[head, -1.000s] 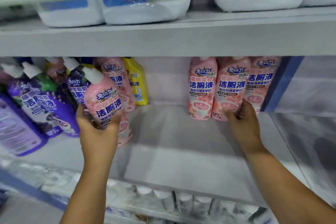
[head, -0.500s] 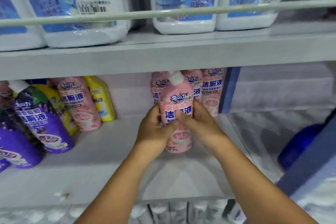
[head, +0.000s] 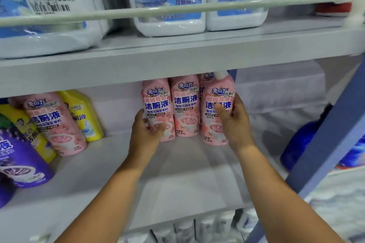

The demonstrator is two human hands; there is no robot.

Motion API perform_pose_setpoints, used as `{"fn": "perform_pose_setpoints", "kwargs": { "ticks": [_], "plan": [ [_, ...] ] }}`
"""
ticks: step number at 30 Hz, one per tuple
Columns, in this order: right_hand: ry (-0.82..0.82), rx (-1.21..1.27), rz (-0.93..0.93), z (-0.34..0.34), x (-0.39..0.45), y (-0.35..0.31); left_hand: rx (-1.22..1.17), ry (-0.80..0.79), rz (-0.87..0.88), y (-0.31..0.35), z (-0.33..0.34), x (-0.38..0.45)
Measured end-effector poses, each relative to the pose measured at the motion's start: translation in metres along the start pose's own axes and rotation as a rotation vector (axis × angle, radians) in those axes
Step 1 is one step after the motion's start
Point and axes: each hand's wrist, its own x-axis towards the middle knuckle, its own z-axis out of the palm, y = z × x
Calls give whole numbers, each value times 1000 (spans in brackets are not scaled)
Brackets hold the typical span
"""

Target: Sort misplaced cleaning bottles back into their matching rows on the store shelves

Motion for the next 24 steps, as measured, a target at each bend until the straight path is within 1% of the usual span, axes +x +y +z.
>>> {"fn": "perform_pose_setpoints", "kwargs": {
  "ticks": [2,4,6,8,11,13,16,19,24],
  "plan": [
    [31,36,-55,5,1,1,18,-18,37,-7,2,6],
    [84,55,-98,12,5,4,9,-20,32,-9,3,8],
    [152,39,-88,17,11,10,-3,-20,29,-9,4,10],
    [162,28,-48,20,13,20,-4,5,11,-6,3,12],
    [182,-107,-28,19,2,38,-28,50,7,-1,1,17],
    [183,-165,-57,20,-3,43,-37,61,-12,2,1,21],
    [158,-133,-71,21,1,43,-68,56,-75,4,3,23],
    [113,-11,-33,20,-1,47,-64,70,-75,0,4,24],
    [87,-35,-21,17,-4,47,-54,53,-61,-3,5,23]
  ]
}}
